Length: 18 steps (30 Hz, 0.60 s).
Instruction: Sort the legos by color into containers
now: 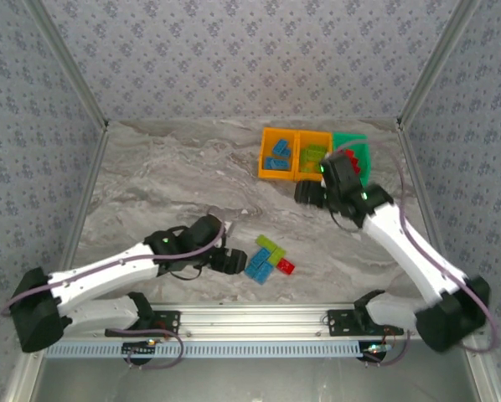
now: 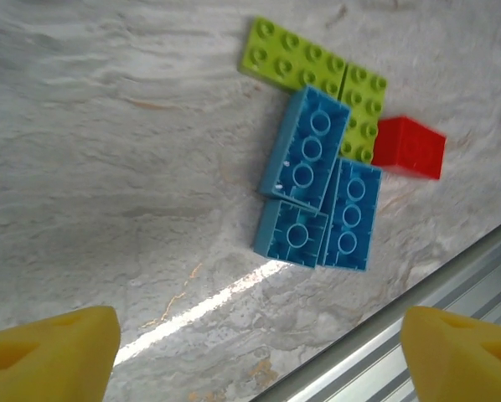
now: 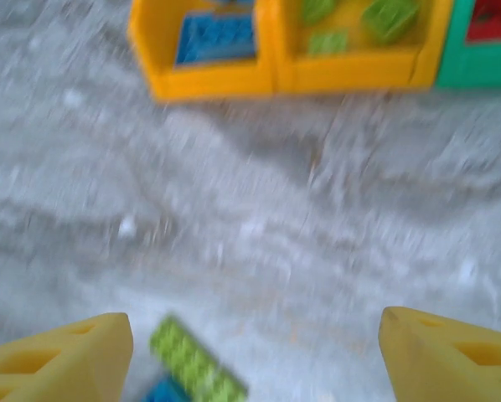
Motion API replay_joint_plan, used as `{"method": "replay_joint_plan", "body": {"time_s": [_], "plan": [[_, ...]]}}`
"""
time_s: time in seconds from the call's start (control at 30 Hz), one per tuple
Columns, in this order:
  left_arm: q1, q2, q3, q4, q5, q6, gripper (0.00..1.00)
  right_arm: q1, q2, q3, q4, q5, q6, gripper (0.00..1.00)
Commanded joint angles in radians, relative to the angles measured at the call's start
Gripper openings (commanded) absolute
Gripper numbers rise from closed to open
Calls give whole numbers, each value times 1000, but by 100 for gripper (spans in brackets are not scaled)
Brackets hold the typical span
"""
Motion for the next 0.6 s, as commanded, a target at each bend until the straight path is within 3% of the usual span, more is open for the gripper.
{"method": "replay_joint_plan", "body": {"time_s": [0.0, 0.2, 0.4, 0.57], "plan": [[-56, 89, 25, 79, -60, -9, 81, 67, -123, -118, -63, -27, 71, 82], [-101, 219, 14, 189, -60, -39, 62, 136, -298, -167, -176, 56, 121, 84], [-103, 294, 11, 283, -1, -45, 62, 139, -328, -189, -156, 54, 115, 85], [-103, 387, 39, 242, -20, -47, 59, 145, -336, -195, -156, 64, 123, 85]]}}
